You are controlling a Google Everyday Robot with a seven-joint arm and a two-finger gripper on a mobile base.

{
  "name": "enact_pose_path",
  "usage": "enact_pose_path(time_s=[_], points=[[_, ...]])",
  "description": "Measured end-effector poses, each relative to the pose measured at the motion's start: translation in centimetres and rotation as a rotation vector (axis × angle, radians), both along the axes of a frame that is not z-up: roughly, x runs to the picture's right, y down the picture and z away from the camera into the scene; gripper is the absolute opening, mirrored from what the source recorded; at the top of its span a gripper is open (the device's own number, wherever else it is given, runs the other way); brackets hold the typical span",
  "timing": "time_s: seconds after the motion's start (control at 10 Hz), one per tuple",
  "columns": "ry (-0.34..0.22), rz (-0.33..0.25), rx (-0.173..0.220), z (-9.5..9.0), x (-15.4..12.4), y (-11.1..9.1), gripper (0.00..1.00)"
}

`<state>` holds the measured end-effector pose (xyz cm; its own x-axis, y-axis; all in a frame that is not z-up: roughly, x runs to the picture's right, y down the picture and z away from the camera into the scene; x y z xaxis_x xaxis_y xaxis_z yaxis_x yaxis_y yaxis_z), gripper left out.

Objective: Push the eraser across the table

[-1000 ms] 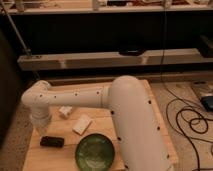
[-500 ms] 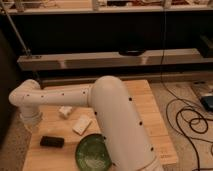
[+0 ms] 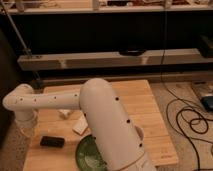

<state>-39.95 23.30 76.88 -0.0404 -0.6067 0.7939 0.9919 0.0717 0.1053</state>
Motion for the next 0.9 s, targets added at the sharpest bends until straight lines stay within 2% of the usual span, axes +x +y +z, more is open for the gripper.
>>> enact_pose_path(time_s=[0.6, 0.9], points=[[0.034, -0.021, -0.045, -0.8, 0.7, 4.8, 0.0], [0.066, -0.005, -0.06, -0.7, 1.6, 5.8, 0.0]])
